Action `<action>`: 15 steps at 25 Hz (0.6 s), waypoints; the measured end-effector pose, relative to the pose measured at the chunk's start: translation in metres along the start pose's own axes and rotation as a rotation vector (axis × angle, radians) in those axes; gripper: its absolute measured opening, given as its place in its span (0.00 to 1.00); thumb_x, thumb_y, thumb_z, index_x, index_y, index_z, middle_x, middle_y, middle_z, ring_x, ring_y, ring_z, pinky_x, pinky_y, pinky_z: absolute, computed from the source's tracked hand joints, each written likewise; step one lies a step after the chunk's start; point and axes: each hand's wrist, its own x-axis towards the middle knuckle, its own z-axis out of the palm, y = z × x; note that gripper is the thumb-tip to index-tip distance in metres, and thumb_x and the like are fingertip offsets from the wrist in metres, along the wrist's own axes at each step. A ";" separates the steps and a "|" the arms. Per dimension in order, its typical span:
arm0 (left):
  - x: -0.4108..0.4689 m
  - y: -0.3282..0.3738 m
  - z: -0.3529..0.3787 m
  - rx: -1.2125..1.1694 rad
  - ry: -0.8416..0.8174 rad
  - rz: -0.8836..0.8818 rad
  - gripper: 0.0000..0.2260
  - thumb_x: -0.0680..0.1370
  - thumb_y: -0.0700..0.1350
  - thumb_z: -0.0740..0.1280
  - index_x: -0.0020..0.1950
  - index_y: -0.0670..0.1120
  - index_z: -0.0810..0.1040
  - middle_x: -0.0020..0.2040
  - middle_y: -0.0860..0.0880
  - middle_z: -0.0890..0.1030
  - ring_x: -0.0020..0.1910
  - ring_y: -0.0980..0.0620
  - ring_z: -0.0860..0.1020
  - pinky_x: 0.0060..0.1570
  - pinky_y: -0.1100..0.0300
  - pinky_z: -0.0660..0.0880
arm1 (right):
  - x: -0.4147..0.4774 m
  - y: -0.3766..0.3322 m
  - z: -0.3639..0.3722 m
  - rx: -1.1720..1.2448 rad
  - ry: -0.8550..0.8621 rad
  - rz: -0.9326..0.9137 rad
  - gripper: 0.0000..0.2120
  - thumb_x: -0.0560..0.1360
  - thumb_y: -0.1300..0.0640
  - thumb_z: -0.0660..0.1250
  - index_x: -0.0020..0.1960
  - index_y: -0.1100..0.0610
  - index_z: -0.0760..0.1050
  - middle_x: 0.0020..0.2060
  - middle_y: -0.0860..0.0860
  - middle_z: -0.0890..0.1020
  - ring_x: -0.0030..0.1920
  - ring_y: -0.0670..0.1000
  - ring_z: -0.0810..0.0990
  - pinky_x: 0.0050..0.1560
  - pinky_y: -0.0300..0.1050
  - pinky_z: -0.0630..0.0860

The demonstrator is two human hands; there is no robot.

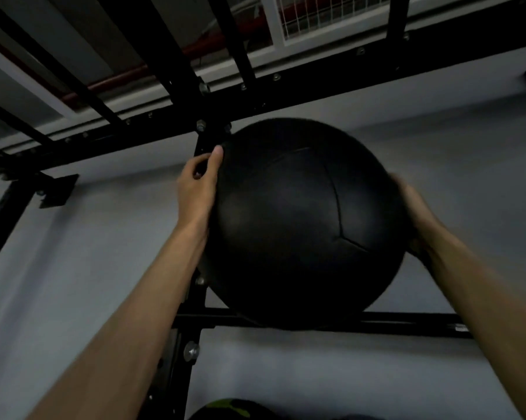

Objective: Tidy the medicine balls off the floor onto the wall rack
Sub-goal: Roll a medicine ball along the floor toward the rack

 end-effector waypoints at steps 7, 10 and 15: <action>0.078 -0.098 -0.023 0.179 0.080 -0.213 0.13 0.73 0.57 0.73 0.31 0.52 0.81 0.38 0.49 0.82 0.46 0.48 0.81 0.59 0.48 0.78 | 0.004 0.043 0.020 -0.083 0.021 -0.109 0.21 0.79 0.38 0.62 0.64 0.48 0.79 0.58 0.45 0.83 0.60 0.46 0.80 0.67 0.48 0.73; 0.052 -0.095 -0.040 0.159 0.072 -0.162 0.13 0.78 0.57 0.67 0.41 0.50 0.81 0.42 0.49 0.83 0.45 0.51 0.80 0.55 0.52 0.76 | 0.017 0.039 0.040 -0.126 0.021 -0.098 0.19 0.79 0.40 0.62 0.63 0.50 0.79 0.57 0.47 0.83 0.58 0.47 0.81 0.66 0.48 0.74; -0.003 -0.091 -0.061 0.043 -0.377 -0.090 0.33 0.74 0.72 0.63 0.76 0.62 0.65 0.74 0.60 0.70 0.72 0.61 0.69 0.71 0.58 0.66 | 0.027 0.038 0.053 -0.138 0.045 -0.056 0.15 0.79 0.40 0.63 0.56 0.49 0.78 0.51 0.50 0.82 0.53 0.49 0.80 0.60 0.43 0.74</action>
